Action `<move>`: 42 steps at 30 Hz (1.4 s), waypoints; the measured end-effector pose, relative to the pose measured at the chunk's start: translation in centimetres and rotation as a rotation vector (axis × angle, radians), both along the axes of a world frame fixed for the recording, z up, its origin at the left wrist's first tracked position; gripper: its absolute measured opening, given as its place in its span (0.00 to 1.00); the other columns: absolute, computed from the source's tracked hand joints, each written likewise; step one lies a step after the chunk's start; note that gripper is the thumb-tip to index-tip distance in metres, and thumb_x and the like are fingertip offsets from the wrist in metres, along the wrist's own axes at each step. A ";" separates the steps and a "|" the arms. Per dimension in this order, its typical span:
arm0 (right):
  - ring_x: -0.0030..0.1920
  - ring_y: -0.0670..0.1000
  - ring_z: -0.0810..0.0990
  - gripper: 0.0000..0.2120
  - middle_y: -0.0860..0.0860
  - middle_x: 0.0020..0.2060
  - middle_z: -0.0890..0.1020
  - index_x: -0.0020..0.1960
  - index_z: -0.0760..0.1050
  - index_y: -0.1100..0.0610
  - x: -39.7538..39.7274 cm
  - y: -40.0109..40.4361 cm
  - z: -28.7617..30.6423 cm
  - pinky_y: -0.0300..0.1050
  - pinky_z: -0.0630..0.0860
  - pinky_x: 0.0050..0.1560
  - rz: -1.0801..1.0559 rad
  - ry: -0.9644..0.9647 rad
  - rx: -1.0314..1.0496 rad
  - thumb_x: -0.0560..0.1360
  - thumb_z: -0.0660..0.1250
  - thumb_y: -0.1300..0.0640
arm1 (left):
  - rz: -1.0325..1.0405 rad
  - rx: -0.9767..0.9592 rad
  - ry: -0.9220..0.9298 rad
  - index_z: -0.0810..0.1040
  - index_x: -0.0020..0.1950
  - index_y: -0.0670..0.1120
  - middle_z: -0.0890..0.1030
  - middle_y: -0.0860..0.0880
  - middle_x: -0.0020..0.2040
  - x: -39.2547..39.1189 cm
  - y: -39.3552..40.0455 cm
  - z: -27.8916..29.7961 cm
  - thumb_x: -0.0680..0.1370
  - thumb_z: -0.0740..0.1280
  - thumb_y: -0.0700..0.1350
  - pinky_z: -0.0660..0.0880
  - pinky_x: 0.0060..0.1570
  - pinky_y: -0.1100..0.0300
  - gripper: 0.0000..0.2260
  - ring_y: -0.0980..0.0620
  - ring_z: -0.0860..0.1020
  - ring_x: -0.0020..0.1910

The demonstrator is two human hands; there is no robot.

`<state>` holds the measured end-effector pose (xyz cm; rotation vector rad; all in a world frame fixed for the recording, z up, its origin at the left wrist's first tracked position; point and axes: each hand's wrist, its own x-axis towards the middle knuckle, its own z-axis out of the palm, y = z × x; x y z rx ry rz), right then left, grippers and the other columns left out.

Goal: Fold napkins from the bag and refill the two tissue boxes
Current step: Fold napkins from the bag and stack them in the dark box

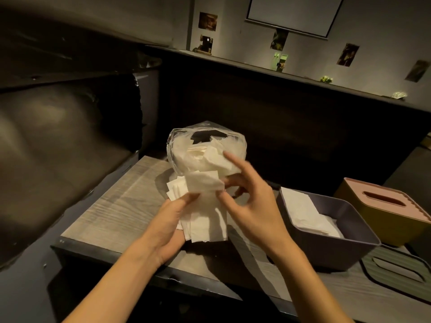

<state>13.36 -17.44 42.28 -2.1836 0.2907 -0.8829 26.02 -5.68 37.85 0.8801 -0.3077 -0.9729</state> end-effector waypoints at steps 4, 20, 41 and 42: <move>0.60 0.39 0.80 0.26 0.38 0.54 0.84 0.67 0.79 0.44 -1.1 0.8 -1.6 0.31 0.75 0.58 -0.112 0.009 0.021 0.77 0.65 0.70 | -0.015 0.017 0.023 0.82 0.65 0.43 0.85 0.39 0.60 -0.1 0.0 0.1 0.77 0.68 0.45 0.80 0.59 0.44 0.17 0.41 0.85 0.57; 0.57 0.35 0.78 0.28 0.36 0.59 0.78 0.67 0.70 0.37 -0.3 1.7 -3.6 0.36 0.79 0.55 -0.180 0.132 0.420 0.72 0.77 0.38 | -0.080 -0.032 0.024 0.78 0.69 0.41 0.83 0.37 0.62 -0.8 0.3 0.9 0.82 0.64 0.46 0.79 0.63 0.41 0.17 0.39 0.83 0.62; 0.63 0.45 0.80 0.48 0.44 0.66 0.76 0.80 0.50 0.34 -2.8 0.7 -6.0 0.47 0.80 0.64 -0.067 0.102 0.373 0.74 0.68 0.67 | -0.107 0.196 -0.958 0.41 0.74 0.68 0.66 0.64 0.71 -0.3 -0.6 -2.5 0.69 0.76 0.46 0.73 0.61 0.71 0.51 0.70 0.73 0.64; 0.64 0.45 0.80 0.47 0.43 0.66 0.76 0.80 0.50 0.34 -2.9 0.7 -6.1 0.47 0.80 0.65 -0.077 0.076 0.373 0.74 0.68 0.67 | -0.068 0.187 -0.942 0.45 0.75 0.68 0.67 0.64 0.70 -0.4 -0.7 -2.3 0.68 0.76 0.53 0.74 0.60 0.71 0.48 0.70 0.73 0.63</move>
